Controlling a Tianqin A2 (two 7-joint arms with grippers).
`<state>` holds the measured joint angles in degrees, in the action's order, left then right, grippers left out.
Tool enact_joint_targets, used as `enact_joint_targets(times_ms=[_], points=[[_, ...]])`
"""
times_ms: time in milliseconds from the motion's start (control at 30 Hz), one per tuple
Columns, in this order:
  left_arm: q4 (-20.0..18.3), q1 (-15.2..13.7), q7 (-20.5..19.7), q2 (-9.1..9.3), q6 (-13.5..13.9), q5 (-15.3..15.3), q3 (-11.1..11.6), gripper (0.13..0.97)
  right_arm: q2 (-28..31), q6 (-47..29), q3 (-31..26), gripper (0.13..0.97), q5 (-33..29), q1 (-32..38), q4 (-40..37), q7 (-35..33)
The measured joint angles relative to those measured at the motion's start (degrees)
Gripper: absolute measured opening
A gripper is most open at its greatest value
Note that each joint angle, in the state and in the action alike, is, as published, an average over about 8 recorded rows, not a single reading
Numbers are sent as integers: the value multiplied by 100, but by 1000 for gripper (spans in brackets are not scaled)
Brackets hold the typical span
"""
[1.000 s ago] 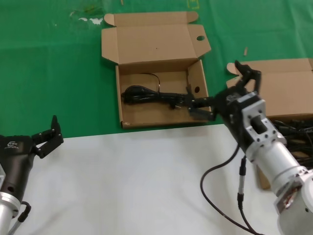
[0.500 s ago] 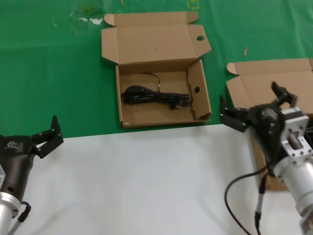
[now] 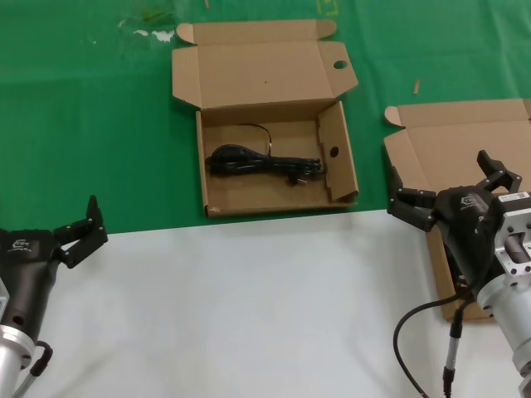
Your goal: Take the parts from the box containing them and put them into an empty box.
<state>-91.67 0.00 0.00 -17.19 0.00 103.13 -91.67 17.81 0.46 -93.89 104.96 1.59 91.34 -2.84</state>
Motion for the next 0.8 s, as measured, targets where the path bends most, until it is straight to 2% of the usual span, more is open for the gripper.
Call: enact_joint_targets(times_ms=[800], points=[[0, 0, 0, 0, 0, 0, 0, 966, 0, 0, 0, 966, 0, 0, 0, 0]])
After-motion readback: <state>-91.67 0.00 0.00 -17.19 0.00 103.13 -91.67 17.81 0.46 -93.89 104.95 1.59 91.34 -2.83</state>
